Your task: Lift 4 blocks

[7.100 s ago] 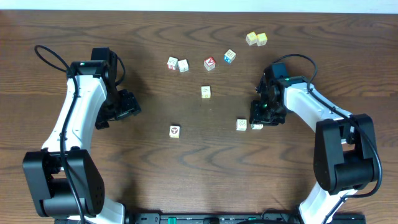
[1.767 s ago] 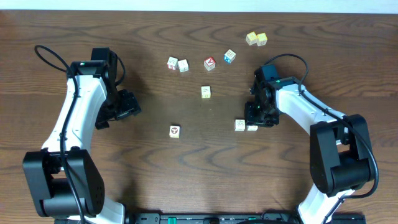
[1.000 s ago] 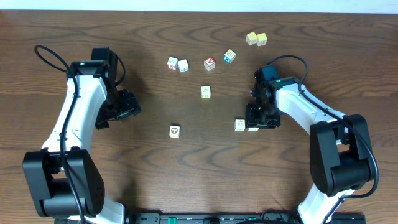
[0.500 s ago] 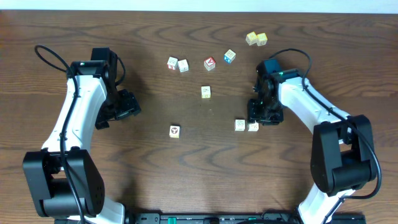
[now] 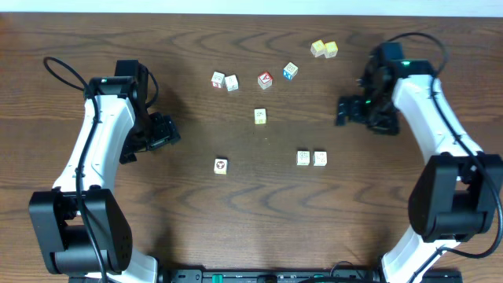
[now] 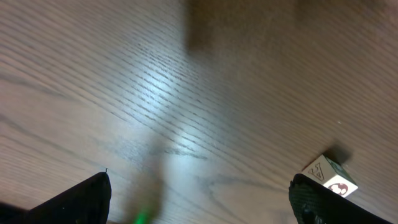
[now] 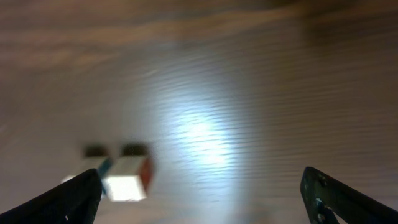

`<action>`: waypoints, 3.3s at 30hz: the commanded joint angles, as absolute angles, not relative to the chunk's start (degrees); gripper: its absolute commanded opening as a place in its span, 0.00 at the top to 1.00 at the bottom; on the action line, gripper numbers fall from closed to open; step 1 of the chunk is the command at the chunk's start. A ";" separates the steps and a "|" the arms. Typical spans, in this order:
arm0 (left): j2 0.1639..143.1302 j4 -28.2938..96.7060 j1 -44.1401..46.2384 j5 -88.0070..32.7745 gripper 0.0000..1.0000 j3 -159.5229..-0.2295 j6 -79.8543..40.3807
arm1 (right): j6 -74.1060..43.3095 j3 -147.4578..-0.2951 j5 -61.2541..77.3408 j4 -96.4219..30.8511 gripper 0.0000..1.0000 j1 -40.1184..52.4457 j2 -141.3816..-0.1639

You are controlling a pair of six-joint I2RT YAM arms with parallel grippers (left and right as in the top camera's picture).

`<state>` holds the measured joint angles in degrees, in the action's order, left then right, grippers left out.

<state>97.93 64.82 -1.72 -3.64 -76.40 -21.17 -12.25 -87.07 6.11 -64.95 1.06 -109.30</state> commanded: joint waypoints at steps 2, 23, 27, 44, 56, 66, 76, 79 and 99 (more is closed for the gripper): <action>97.76 64.55 -1.28 -16.49 0.09 -75.96 -12.64 | -11.05 -87.96 -1.48 -65.17 0.01 -4.19 -109.30; 99.04 59.33 14.15 -12.43 0.14 -74.35 -7.27 | -11.27 -87.96 -0.60 -65.12 0.01 -6.72 -109.30; 99.04 57.41 16.27 -12.40 0.14 -71.16 -7.27 | -11.27 -87.96 -0.60 -65.14 0.01 -6.68 -109.30; 99.20 41.39 19.49 -12.56 0.14 -61.80 -7.75 | -11.27 -87.96 -0.60 -65.12 0.01 -6.68 -109.30; 100.01 39.46 21.06 -12.75 0.15 -59.13 -8.19 | -11.27 -87.96 -0.60 -65.12 0.01 -6.68 -109.30; 100.01 38.09 22.02 -8.97 0.19 -59.13 -8.19 | -11.27 -87.96 -0.60 -65.14 0.01 -6.68 -109.30; 100.01 38.17 26.46 -1.50 0.25 -59.13 -13.10 | -11.27 -87.96 -0.60 -65.14 0.01 -6.68 -109.30; 100.01 37.80 26.50 -0.93 0.25 -59.13 -13.87 | -11.27 -87.96 -0.60 -65.12 0.01 -6.66 -109.30; 100.05 35.00 26.48 -3.81 0.26 -55.51 -13.80 | -11.27 -87.96 -0.60 -65.12 0.01 -6.68 -109.30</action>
<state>99.33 35.33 26.48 -3.51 -56.27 -13.50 -11.86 -87.22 -0.01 -65.10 -6.52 -109.30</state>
